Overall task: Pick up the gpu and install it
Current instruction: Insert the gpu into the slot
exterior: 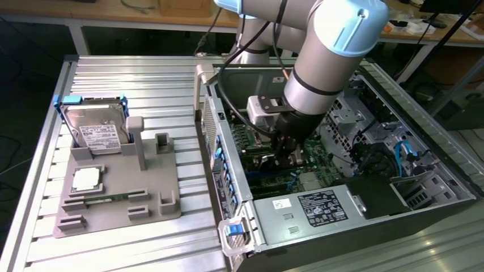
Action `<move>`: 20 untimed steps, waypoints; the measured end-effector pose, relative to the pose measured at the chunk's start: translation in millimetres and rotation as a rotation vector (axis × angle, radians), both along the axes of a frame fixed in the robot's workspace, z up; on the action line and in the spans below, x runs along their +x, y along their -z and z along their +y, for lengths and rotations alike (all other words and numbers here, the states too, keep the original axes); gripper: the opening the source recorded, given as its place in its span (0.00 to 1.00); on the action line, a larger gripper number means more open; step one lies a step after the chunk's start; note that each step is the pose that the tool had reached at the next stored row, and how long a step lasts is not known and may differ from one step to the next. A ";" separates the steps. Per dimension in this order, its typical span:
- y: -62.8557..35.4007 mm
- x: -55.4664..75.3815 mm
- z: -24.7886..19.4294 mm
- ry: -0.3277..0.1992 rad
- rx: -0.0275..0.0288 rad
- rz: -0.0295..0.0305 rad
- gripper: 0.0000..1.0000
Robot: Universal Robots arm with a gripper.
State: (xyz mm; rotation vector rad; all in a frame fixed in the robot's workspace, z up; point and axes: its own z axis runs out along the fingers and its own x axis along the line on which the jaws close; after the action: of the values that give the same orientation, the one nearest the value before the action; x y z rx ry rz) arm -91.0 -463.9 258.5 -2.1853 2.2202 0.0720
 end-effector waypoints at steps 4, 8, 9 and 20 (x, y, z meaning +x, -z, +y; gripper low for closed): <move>0.7 0.0 0.4 0.000 0.0003 -0.0001 0.27; 0.6 0.0 0.4 0.000 0.0001 -0.0001 0.27; 0.6 0.0 0.3 0.000 0.0001 0.0000 0.27; 0.6 0.0 0.1 0.000 0.0001 -0.0001 0.27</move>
State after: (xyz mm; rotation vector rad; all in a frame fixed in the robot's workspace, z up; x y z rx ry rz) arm -91.0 -463.8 257.9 -2.1852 2.2201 0.0720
